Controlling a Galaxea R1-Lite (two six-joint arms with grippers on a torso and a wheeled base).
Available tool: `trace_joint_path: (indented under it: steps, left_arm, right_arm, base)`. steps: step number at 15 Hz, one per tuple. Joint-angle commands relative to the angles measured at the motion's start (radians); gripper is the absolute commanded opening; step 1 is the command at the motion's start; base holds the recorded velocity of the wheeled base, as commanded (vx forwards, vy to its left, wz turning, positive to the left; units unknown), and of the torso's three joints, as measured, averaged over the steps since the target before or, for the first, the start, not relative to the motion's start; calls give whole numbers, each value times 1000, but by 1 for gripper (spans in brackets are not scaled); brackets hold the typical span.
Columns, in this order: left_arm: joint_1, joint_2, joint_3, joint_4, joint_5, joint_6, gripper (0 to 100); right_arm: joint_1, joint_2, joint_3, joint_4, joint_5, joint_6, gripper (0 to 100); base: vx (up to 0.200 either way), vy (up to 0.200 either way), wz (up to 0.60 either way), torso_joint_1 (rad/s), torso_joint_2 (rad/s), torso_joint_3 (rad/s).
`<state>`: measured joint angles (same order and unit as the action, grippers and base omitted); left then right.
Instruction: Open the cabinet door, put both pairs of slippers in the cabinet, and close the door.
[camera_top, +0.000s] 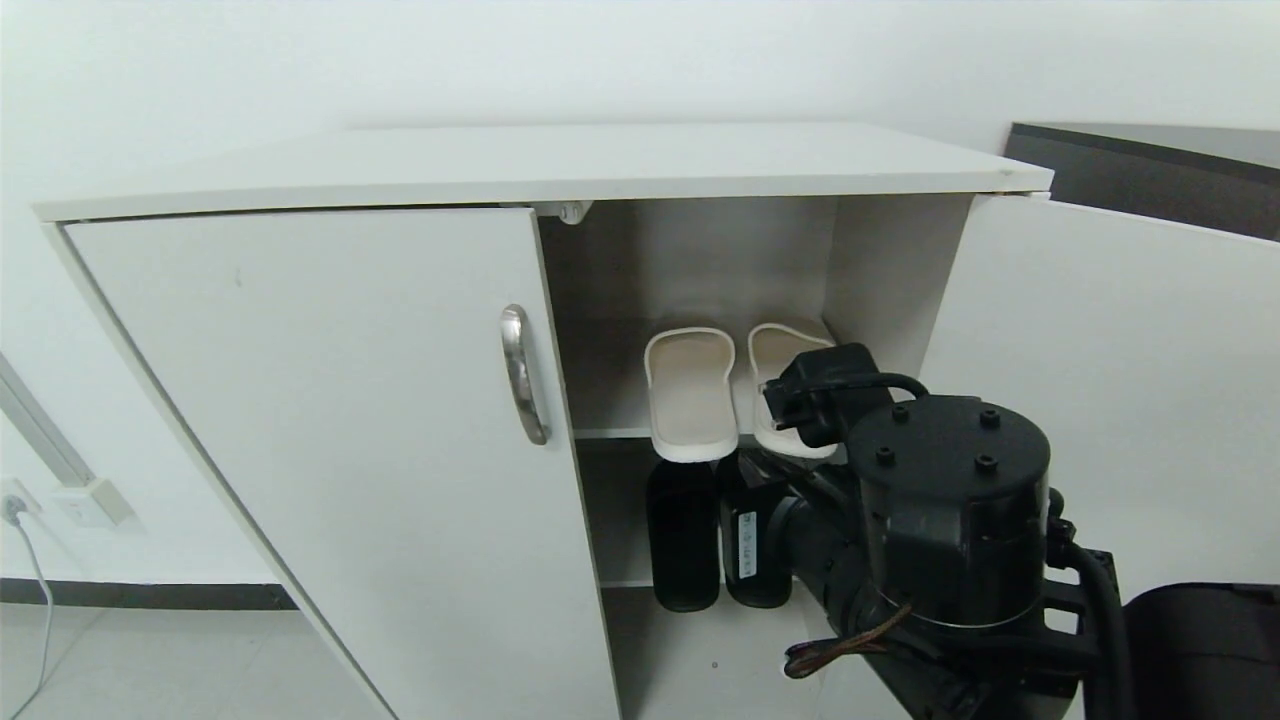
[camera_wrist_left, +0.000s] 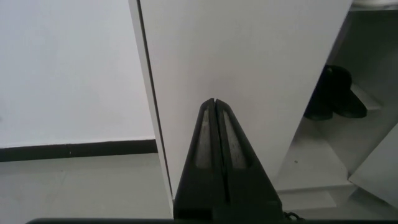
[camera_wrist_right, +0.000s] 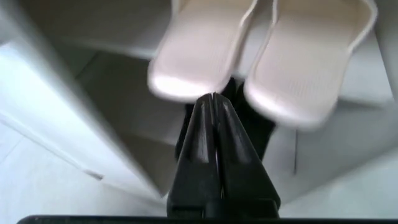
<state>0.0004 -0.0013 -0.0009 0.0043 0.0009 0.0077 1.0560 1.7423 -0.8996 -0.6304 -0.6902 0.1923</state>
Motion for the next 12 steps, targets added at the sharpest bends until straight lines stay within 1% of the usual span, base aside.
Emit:
trace_joint_path:
  steps: [1,8,12]
  left_arm:
    - [1,1,1,0,1,0,0]
    - [1,1,-1,0,1,0,0]
    - [0,1,-1,0,1,0,0]
  right_arm:
    - [-1,5,1,0,0,-1,0]
    - [-1,6,13,1,-2,-4,0]
    - [-1,5,34,-9,3,-21,0]
  base:
    - [-200,0,0,-12,-2,2]
    - [-200,0,0,2,2,2]
    - [0,0,0,0,0,0]
